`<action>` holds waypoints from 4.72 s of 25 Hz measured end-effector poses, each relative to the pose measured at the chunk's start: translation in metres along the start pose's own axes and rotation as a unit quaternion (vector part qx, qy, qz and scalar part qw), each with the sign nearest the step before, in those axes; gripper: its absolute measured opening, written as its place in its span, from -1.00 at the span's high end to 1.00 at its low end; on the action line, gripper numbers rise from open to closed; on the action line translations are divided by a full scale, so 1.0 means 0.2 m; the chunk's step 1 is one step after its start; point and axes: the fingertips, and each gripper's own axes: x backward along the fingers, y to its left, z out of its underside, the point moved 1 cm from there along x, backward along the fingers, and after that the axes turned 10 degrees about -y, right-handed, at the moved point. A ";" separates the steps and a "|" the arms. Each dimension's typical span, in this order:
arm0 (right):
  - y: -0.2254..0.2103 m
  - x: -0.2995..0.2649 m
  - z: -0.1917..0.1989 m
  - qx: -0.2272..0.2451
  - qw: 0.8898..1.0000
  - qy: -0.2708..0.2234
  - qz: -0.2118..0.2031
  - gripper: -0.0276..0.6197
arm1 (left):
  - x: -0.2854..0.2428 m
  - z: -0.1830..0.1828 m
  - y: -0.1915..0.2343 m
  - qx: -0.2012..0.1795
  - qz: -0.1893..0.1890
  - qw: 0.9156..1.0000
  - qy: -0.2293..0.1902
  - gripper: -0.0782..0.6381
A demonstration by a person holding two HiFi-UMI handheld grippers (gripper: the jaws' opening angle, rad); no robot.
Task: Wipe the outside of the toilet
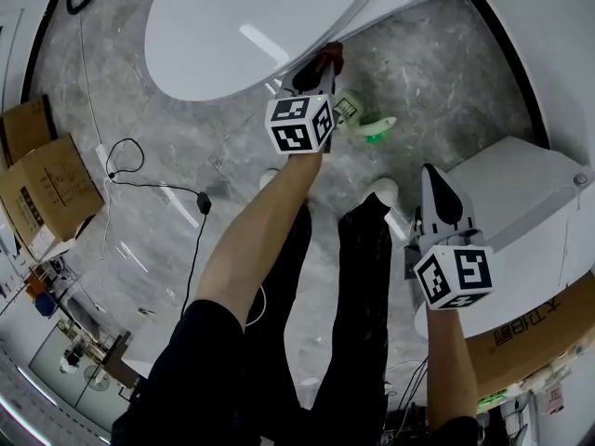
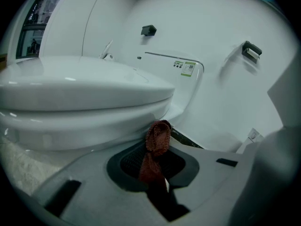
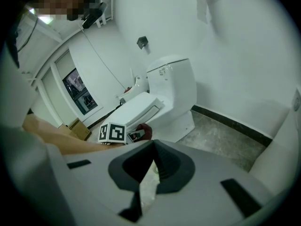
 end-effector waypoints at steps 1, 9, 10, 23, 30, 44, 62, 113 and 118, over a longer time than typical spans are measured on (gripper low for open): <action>0.01 0.00 0.01 0.000 1.000 0.001 0.000 0.91 | 0.02 0.00 0.01 0.001 -0.001 1.000 0.000 0.63; 0.17 -0.06 0.03 0.011 1.000 0.012 -0.014 0.91 | 0.17 0.03 0.16 0.011 -0.013 1.000 0.002 0.63; 0.19 -0.07 0.03 0.012 1.000 0.012 -0.016 0.91 | 0.19 0.03 0.19 0.010 -0.013 1.000 0.003 0.63; 0.55 -0.20 0.08 0.015 0.999 0.025 -0.039 0.91 | 0.49 0.04 0.53 -0.008 -0.003 0.999 0.033 0.63; 0.73 -0.28 0.10 0.025 0.998 0.037 -0.051 0.91 | 0.64 0.04 0.78 -0.014 -0.018 0.998 0.050 0.63; 0.92 -0.37 0.15 0.040 0.996 0.054 -0.058 0.91 | 0.80 -0.05 1.24 -0.050 -0.040 0.996 0.069 0.63; 0.84 -0.29 0.10 0.054 0.996 0.044 -0.061 0.91 | 0.98 -0.06 1.17 -0.076 -0.027 0.993 0.087 0.62; -0.02 0.06 0.14 -0.031 0.998 0.051 -0.002 0.91 | -0.27 0.14 -0.07 -0.020 -0.030 0.999 0.035 0.63; 0.07 0.02 0.15 -0.028 0.998 0.056 -0.009 0.91 | -0.15 0.17 0.05 -0.016 -0.047 0.998 0.037 0.63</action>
